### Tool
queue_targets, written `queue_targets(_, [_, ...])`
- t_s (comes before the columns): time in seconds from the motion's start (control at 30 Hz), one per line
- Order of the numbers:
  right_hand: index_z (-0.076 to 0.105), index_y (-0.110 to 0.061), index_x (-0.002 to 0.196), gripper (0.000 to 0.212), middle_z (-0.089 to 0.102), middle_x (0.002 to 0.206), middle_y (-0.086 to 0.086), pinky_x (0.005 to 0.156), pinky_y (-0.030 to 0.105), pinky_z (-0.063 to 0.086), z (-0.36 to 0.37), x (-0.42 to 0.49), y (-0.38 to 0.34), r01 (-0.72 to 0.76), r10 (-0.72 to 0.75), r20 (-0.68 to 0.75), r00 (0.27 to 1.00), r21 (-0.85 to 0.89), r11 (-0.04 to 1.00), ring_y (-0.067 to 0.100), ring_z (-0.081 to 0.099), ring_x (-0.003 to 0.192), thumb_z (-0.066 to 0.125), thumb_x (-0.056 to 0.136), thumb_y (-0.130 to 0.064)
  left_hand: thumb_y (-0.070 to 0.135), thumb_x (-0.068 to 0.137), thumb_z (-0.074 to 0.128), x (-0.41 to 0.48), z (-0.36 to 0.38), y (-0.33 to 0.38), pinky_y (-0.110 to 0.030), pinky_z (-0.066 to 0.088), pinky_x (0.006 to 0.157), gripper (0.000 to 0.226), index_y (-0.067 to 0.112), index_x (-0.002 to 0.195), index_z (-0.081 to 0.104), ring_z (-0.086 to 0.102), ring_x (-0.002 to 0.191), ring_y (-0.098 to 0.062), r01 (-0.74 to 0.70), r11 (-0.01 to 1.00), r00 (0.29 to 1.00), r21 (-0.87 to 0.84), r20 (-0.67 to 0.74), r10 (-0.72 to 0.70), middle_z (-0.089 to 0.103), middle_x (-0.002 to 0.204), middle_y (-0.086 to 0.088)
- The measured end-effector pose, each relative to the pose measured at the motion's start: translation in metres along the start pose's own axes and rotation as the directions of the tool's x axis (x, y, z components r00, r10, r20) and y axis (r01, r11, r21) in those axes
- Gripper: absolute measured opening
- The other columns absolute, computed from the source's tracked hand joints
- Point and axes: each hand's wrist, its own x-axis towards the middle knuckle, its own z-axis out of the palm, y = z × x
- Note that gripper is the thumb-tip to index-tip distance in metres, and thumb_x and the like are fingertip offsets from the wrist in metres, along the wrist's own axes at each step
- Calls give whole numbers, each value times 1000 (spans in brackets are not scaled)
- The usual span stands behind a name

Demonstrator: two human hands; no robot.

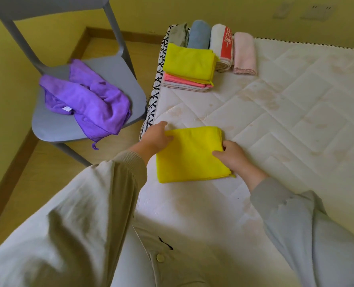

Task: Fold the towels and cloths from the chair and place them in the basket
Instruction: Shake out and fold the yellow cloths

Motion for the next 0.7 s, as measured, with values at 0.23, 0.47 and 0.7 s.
queue_targets(0.23, [50,-13,61,28,44,60,0,50,21,30,-46,24,-48,188,-162,166,973,-160,969,14,43,60,69,82,-7,5,89,60,-25,-24,-16,-36,54,82,22,7,111,54,59,84,-21,290,817,923,-499,371,-100,58,100,-10])
queue_targets(0.47, [62,-16,113,30,58,117,11,84,32,39,-45,55,-105,405,-361,185,914,-452,795,30,51,111,69,84,-21,14,96,51,-61,-14,-24,-21,55,63,9,13,102,57,70,75,-13,480,762,588,-436,804,90,72,88,-4])
queue_targets(0.7, [62,-7,107,24,59,114,15,78,34,42,-27,40,-72,113,-202,-208,957,-372,921,34,55,107,59,90,-24,16,96,46,-44,-3,-27,-17,43,40,23,8,78,56,56,51,-17,334,899,929,-283,259,-263,65,80,-13])
